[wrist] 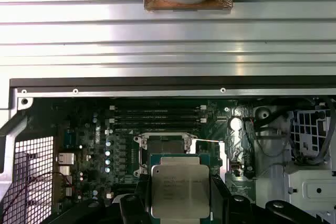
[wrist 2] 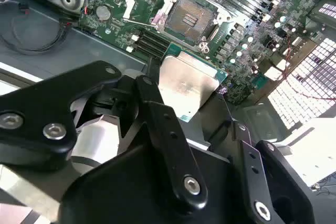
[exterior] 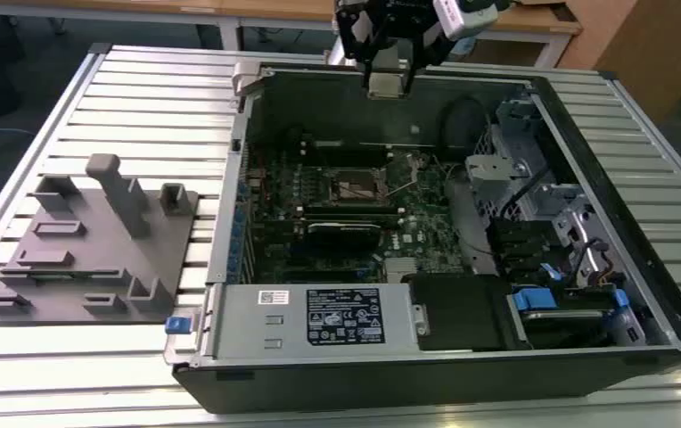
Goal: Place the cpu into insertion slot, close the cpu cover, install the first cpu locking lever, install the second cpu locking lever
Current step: 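Place the cpu into insertion slot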
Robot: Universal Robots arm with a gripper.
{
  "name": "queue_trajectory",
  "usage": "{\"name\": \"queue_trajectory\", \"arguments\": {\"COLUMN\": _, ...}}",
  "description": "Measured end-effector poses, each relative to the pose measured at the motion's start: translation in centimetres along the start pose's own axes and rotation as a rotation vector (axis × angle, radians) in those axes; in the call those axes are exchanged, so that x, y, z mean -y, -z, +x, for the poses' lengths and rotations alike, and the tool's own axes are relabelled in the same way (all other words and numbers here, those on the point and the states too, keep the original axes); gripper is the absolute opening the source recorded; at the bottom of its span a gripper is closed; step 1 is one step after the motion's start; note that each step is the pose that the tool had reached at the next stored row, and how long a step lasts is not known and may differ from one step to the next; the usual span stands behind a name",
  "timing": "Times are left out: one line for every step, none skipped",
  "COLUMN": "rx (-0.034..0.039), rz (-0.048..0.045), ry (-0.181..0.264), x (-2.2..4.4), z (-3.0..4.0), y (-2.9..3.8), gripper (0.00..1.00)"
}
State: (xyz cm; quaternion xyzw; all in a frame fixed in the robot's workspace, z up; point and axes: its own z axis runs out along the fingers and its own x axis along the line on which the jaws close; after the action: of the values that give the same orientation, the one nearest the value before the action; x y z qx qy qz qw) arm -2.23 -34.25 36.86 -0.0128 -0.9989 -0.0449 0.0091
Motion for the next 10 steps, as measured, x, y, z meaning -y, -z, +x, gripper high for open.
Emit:
{"name": "queue_trajectory", "arguments": {"rx": 0.0000, "rz": 0.0001, "ry": 0.000, "x": 0.00, "z": 0.00, "y": 0.00, "gripper": 0.54}}
{"name": "queue_trajectory", "arguments": {"rx": 0.0000, "rz": 0.0001, "ry": 0.000, "x": 0.00, "z": 0.00, "y": 0.00, "gripper": 0.54}}
{"name": "queue_trajectory", "arguments": {"rx": 0.0000, "rz": 0.0001, "ry": 0.000, "x": 0.00, "z": 0.00, "y": -0.02, "gripper": 0.54}}
{"name": "queue_trajectory", "arguments": {"rx": 0.0000, "rz": 0.0001, "ry": 0.000, "x": 0.00, "z": 0.00, "y": -0.02, "gripper": 0.54}}
{"name": "queue_trajectory", "arguments": {"rx": 0.0000, "rz": 0.0001, "ry": 0.000, "x": 0.00, "z": 0.00, "y": -0.03, "gripper": 0.54}}
{"name": "queue_trajectory", "arguments": {"rx": 0.0000, "rz": 0.0000, "ry": 0.000, "x": 0.00, "z": 0.00, "y": -0.04, "gripper": 0.54}}
{"name": "queue_trajectory", "arguments": {"rx": 0.0000, "rz": -0.0001, "ry": 0.000, "x": 0.00, "z": 0.00, "y": -0.05, "gripper": 0.54}}
{"name": "queue_trajectory", "arguments": {"rx": 0.0000, "rz": 0.0000, "ry": 0.000, "x": 0.00, "z": 0.00, "y": -0.07, "gripper": 0.54}}
{"name": "queue_trajectory", "arguments": {"rx": 0.0000, "rz": 0.0001, "ry": 0.000, "x": 0.01, "z": 0.00, "y": -0.08, "gripper": 0.54}}
{"name": "queue_trajectory", "arguments": {"rx": -0.0001, "rz": 0.0002, "ry": 0.000, "x": 0.01, "z": 0.00, "y": -0.08, "gripper": 0.54}}
